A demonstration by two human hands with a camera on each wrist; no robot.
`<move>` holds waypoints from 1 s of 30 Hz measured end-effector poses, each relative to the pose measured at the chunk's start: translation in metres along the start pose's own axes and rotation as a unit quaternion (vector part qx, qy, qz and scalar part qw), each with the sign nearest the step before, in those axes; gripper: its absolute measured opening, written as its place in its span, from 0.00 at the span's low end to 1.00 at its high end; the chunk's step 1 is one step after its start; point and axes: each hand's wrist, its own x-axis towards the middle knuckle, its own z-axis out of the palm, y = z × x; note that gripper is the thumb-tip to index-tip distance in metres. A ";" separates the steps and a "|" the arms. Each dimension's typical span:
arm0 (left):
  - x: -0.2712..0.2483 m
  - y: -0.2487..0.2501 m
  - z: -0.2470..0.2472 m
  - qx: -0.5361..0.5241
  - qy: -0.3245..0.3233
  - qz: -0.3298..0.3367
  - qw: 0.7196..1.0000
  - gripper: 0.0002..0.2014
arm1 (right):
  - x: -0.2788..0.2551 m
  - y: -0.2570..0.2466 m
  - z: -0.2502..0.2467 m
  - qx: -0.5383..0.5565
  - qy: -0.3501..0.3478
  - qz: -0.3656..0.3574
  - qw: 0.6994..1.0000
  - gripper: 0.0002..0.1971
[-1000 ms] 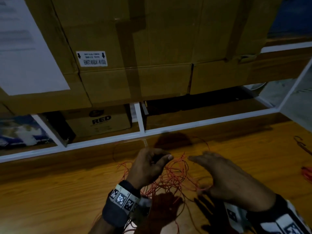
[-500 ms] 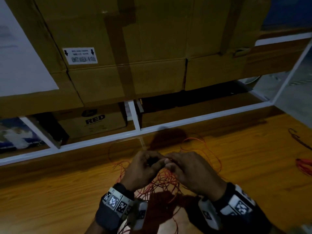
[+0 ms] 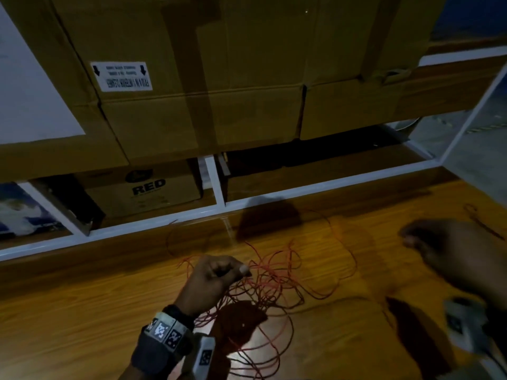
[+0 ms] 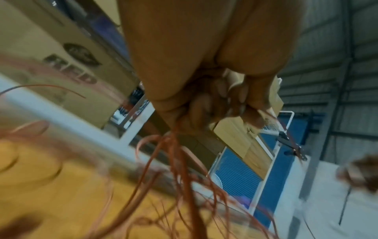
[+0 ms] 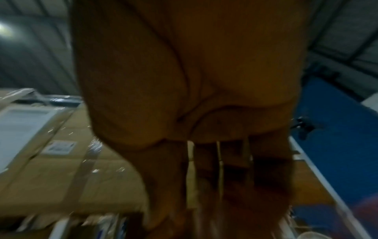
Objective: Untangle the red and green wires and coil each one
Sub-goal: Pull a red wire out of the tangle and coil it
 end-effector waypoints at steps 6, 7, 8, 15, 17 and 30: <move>0.005 0.024 0.012 0.078 -0.083 0.008 0.993 0.12 | -0.029 -0.100 0.058 -0.012 -0.124 -0.127 0.984 0.40; 0.005 0.028 0.017 0.076 -0.094 0.016 0.992 0.11 | -0.030 -0.118 0.071 0.004 -0.138 -0.164 0.977 0.36; 0.006 0.031 0.021 0.074 -0.100 0.028 0.992 0.11 | -0.031 -0.134 0.080 0.024 -0.151 -0.193 0.969 0.30; -0.005 0.014 0.008 0.014 -0.033 0.020 0.999 0.16 | -0.021 -0.148 0.087 0.080 -0.080 -0.256 0.960 0.08; -0.009 0.002 0.000 0.040 -0.029 0.011 0.999 0.16 | -0.015 -0.136 0.078 0.062 -0.028 -0.255 0.965 0.10; -0.008 -0.017 -0.023 0.205 0.000 0.008 0.979 0.14 | -0.011 -0.075 0.057 -0.017 0.023 -0.098 0.995 0.09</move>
